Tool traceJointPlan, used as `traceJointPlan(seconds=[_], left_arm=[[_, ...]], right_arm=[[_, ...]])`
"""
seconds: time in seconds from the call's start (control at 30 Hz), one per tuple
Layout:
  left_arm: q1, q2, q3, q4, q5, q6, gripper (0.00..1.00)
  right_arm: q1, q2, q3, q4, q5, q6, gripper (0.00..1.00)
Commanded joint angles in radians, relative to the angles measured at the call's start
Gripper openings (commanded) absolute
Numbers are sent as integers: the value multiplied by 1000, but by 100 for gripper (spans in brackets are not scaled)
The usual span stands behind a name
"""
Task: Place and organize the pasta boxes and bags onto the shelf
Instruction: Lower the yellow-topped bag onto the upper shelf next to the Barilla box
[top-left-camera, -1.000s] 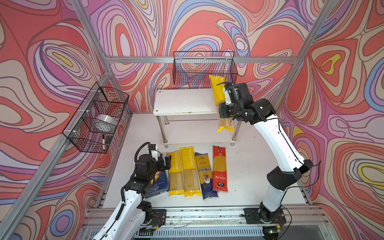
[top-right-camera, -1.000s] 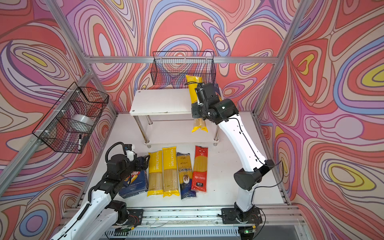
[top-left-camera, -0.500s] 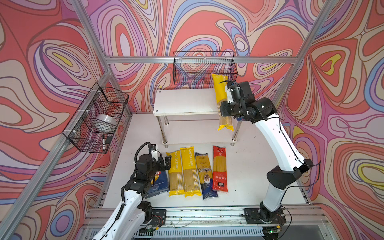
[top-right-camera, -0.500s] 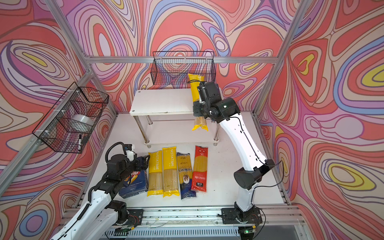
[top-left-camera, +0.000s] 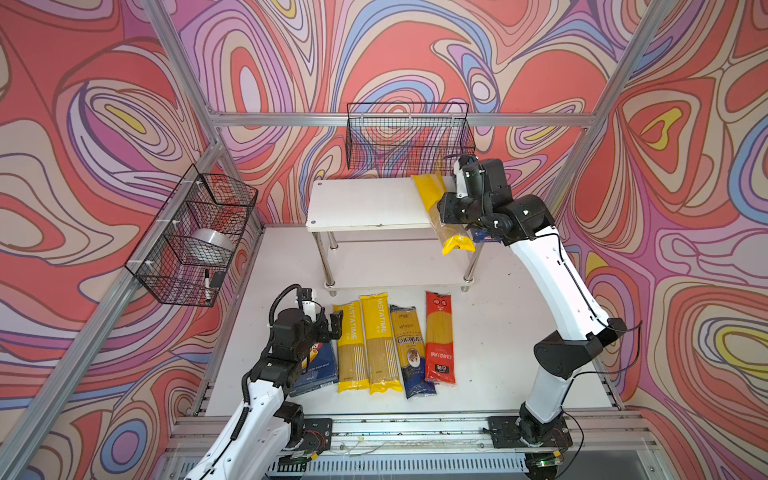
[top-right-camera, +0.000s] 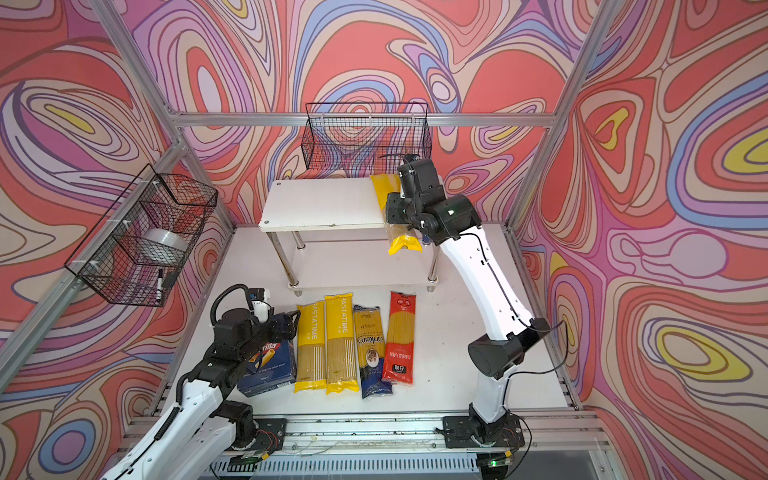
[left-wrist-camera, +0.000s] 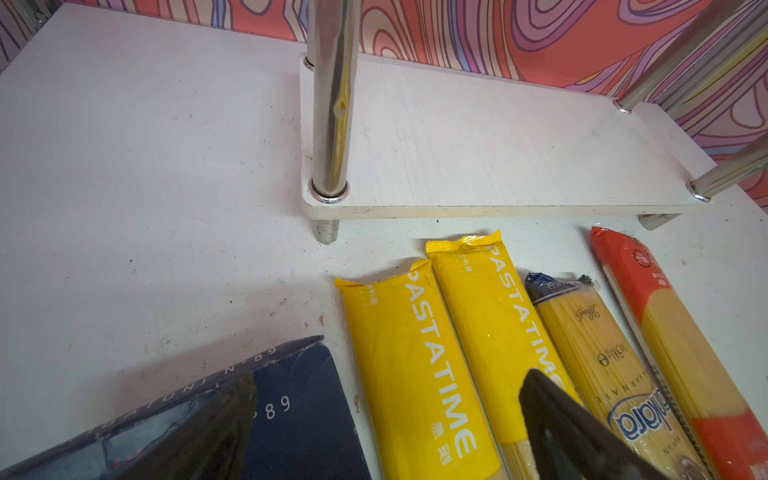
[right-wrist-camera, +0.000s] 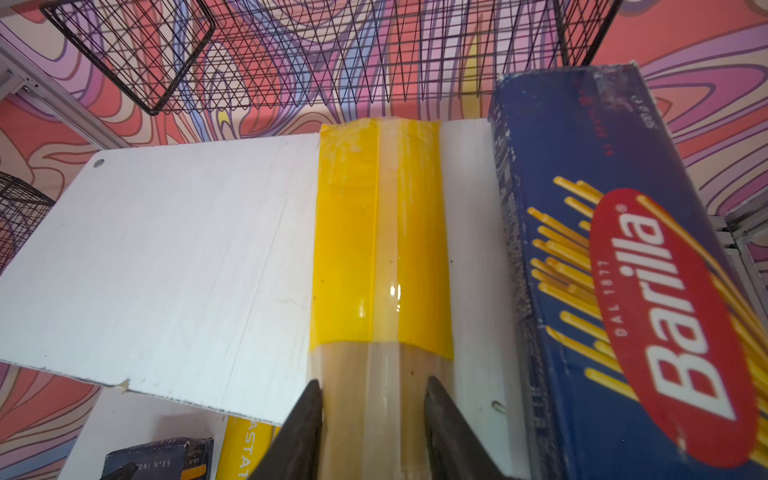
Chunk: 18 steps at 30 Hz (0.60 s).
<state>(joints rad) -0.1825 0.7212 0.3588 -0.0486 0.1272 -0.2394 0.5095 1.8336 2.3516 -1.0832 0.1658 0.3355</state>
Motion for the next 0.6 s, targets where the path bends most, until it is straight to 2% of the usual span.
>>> traceJointPlan(seconds=[0.0,0.1,0.27,0.4,0.57], left_arm=[[-2,-11,-8,10,9,9,100],[-1,-11,-7,9,10,9,100],[-2,-11,-8,9,11,9,100],[-1,-11,-7,9,12,9,100],[-1,-11,-8,9,12,9,100]], right_arm=[[-5,30,64,-7,-9,8,43],[-4,32,75,-37,-3,7,44],[-4,-35,-2,11,4,4,46],[-3,-85,-33,45,-102,-4,49],[0,-141,-33,7,-116,-11,50]])
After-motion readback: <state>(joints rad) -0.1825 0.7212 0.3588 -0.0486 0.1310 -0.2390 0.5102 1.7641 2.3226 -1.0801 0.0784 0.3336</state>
